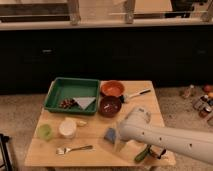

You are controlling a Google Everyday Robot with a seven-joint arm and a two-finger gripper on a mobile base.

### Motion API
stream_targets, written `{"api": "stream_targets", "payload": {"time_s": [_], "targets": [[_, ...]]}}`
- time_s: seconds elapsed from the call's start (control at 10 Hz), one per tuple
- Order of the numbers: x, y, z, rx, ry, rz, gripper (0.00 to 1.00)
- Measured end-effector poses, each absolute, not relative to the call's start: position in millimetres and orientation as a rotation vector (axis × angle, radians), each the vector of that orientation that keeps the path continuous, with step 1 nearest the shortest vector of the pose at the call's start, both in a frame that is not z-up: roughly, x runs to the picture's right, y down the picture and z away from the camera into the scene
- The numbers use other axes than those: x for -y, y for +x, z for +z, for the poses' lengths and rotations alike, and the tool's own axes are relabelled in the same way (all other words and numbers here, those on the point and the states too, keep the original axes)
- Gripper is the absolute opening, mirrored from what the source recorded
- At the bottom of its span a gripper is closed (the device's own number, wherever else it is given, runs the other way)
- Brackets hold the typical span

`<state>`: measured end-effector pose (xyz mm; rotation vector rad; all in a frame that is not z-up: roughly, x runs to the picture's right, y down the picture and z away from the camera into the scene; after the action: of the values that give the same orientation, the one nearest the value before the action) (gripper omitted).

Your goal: Place sponge in paper cup

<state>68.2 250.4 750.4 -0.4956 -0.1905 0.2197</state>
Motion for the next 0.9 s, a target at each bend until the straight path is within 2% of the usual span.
{"api": "stream_targets", "payload": {"time_s": [0.9], "targets": [[-264, 65, 784, 0.144, -0.524, 0.33, 0.8]]}}
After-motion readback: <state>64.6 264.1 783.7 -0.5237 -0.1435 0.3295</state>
